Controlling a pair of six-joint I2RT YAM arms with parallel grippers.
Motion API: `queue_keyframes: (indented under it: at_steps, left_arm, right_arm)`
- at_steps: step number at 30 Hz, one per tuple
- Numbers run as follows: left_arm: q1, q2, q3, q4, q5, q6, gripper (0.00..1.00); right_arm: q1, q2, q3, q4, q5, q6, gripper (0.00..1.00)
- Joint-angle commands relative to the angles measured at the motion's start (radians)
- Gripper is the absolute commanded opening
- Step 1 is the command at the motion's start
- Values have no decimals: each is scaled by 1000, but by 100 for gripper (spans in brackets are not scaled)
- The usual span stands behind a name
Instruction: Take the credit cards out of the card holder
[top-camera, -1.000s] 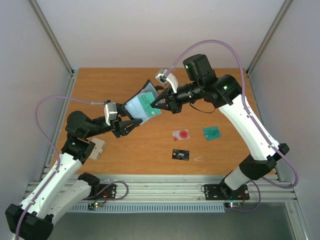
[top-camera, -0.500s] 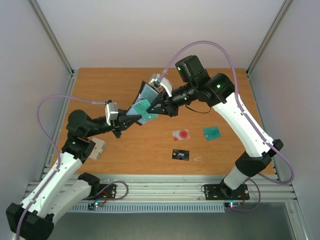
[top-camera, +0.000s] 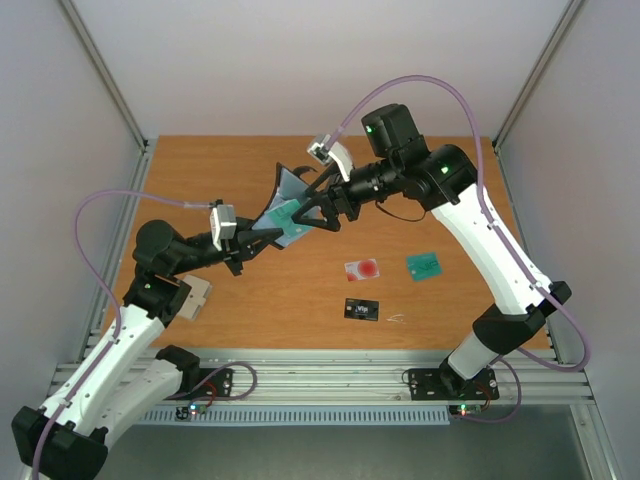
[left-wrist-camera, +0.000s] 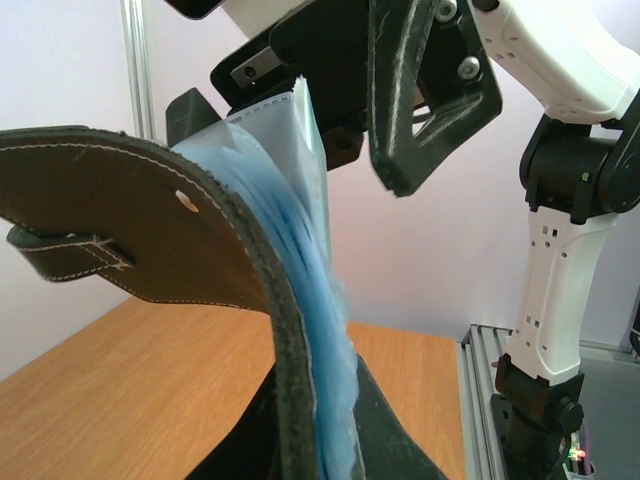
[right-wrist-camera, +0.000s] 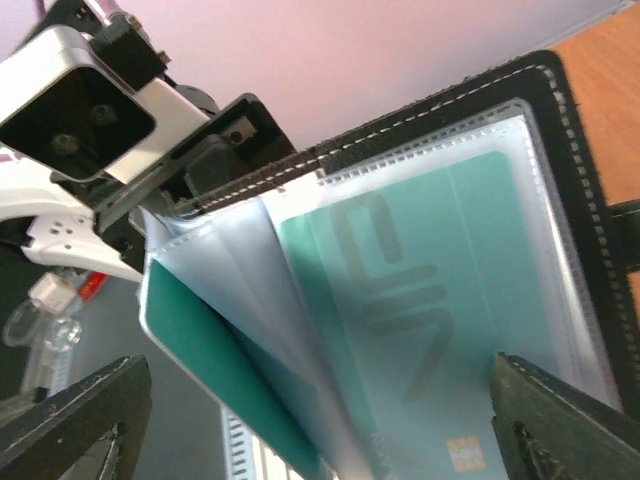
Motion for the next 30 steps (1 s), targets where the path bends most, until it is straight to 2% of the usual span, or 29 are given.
queue_keyframes:
  at_steps: [1, 3, 7, 10, 14, 20, 23, 25, 30]
  left_arm:
    - [-1, -16, -2, 65, -7, 7, 0]
    - [-1, -16, -3, 66, -11, 5, 0]
    - [-1, -17, -4, 68, -12, 4, 0]
    - [-1, -17, -7, 71, -12, 4, 0]
    - [-1, -19, -6, 67, -13, 4, 0]
    - [-2, -21, -6, 59, -14, -1, 1]
    - [-1, -24, -7, 53, -22, -13, 12]
    - [-1, -26, -9, 49, -23, -18, 14]
    - [-1, -27, -11, 50, -20, -16, 12]
  right_arm:
    - [2, 5, 49, -30, -47, 16, 85]
    - [3, -16, 29, -25, -46, 10, 71]
    - [2, -25, 20, -43, -78, 6, 34]
    - [3, -19, 13, -52, -99, 11, 23]
    - [2, -25, 1, -40, -91, 11, 2]
    - [2, -46, -7, -26, -53, -9, 1]
    - [-12, -79, -36, -23, 0, -34, 1]
    - [-28, -86, -35, -35, 8, -47, 1]
    - [-44, -84, -1, -82, 42, -79, 1]
